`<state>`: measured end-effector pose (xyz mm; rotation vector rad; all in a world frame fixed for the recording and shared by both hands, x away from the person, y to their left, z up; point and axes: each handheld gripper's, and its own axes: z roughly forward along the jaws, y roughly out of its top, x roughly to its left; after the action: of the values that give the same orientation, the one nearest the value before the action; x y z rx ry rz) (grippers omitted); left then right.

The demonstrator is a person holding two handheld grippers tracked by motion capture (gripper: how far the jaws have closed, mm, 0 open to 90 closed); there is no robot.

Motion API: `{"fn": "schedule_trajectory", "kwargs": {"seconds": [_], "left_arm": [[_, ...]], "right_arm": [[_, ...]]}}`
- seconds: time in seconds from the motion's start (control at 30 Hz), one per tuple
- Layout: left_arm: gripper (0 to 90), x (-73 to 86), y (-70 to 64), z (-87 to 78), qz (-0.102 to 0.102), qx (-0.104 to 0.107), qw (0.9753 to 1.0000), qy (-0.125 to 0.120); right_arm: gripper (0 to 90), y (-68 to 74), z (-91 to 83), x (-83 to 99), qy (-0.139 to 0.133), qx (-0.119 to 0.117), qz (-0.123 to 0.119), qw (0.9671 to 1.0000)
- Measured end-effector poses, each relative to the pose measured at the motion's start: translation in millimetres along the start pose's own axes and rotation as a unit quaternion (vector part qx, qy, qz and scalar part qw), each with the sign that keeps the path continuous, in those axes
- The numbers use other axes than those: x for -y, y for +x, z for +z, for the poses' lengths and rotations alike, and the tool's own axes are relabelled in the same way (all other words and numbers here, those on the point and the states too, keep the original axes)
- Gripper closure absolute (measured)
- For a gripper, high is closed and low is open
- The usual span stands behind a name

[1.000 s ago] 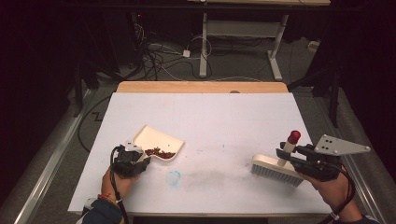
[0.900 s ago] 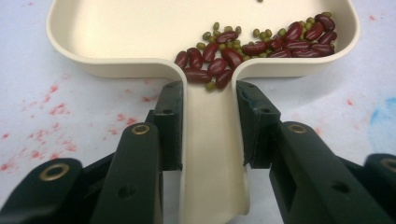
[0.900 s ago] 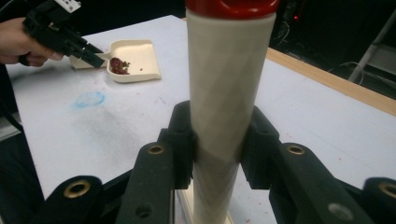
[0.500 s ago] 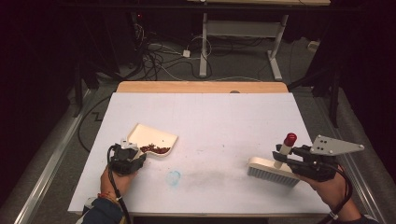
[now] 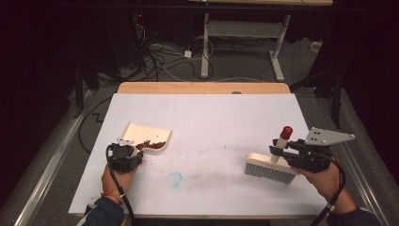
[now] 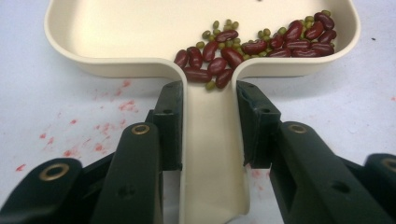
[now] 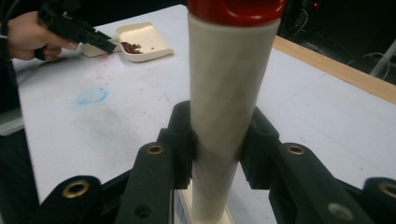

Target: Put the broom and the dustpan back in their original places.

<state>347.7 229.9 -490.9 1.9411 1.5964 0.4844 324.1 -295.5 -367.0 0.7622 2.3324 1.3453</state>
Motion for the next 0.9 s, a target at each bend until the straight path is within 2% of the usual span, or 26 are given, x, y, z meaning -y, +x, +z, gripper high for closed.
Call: {"fn": "schedule_trajectory", "kwargs": {"seconds": [0.07,0.23,0.27,0.37,0.4,0.47,0.5,0.53,0.57,0.6,0.63,0.7,0.73,0.77,0.8,0.83,0.9], "left_arm": [[63.0,0.0,-1.9,-0.5,-0.002,0.001,1.0,0.0],[62.7,0.2,-6.6,-1.4,-0.006,-0.003,1.0,0.0],[61.9,0.8,-7.0,-1.4,-0.013,0.005,0.9999,-0.001],[56.6,2.1,-8.6,-3.1,-0.026,0.019,0.9995,-0.001],[55.9,3.3,-9.6,-4.9,-0.03,0.025,0.9992,-0.003],[52.8,6.0,-12.9,-9.4,-0.015,0.03,0.9994,-0.004],[49.0,7.0,-13.0,-11.2,-0.013,0.039,0.9991,-0.008],[48.6,9.3,-12.9,-13.9,-0.012,0.058,0.9982,-0.012],[49.6,10.6,-14.1,-15.7,-0.003,0.05,0.9987,-0.009],[46.5,11.5,-14.5,-17.3,0.009,0.04,0.9991,-0.01],[41.8,12.3,-13.8,-19.0,0.017,0.03,0.9993,-0.014],[37.4,14.4,-10.6,-23.7,0.033,0.02,0.9986,-0.036],[35.3,15.5,-9.2,-25.7,0.045,0.023,0.9976,-0.047],[35.2,17.1,-7.8,-28.4,0.068,0.023,0.9956,-0.06],[35.2,18.4,-7.5,-29.7,0.081,0.023,0.9941,-0.068],[35.2,19.8,-6.4,-31.0,0.096,0.033,0.9921,-0.074],[35.4,23.1,-6.9,-33.7,0.123,0.039,0.9879,-0.086]], "right_arm": [[68.7,-7.6,6.0,-2.7,0.004,-0.002,0.003,1.0],[65.0,-29.7,22.0,-11.7,0.019,0.02,0.009,0.9996],[64.0,-33.5,25.0,-13.1,0.023,0.02,0.013,0.9994],[60.9,-49.8,39.3,-18.1,0.042,0.042,0.019,0.9981],[58.8,-55.2,44.3,-19.3,0.048,0.053,0.024,0.9972],[57.0,-66.5,54.4,-20.9,0.051,0.087,0.034,0.9943],[54.6,-71.0,59.4,-21.1,0.058,0.105,0.035,0.9921],[53.0,-73.1,62.5,-21.0,0.057,0.126,0.041,0.9895],[53.0,-77.7,66.9,-19.7,0.051,0.135,0.054,0.988],[53.0,-80.0,70.6,-18.6,0.051,0.141,0.057,0.9871],[51.0,-81.0,73.8,-17.9,0.051,0.156,0.057,0.9848],[49.6,-81.4,77.5,-17.0,0.049,0.175,0.056,0.9819],[48.4,-80.4,79.1,-16.2,0.046,0.186,0.054,0.9799],[46.7,-79.6,80.7,-15.2,0.046,0.199,0.051,0.9775],[46.5,-79.1,83.4,-13.3,0.049,0.208,0.055,0.9754],[46.5,-79.3,85.2,-11.0,0.046,0.205,0.058,0.9759],[45.5,-78.6,86.6,-5.6,0.031,0.21,0.067,0.9748]]}}
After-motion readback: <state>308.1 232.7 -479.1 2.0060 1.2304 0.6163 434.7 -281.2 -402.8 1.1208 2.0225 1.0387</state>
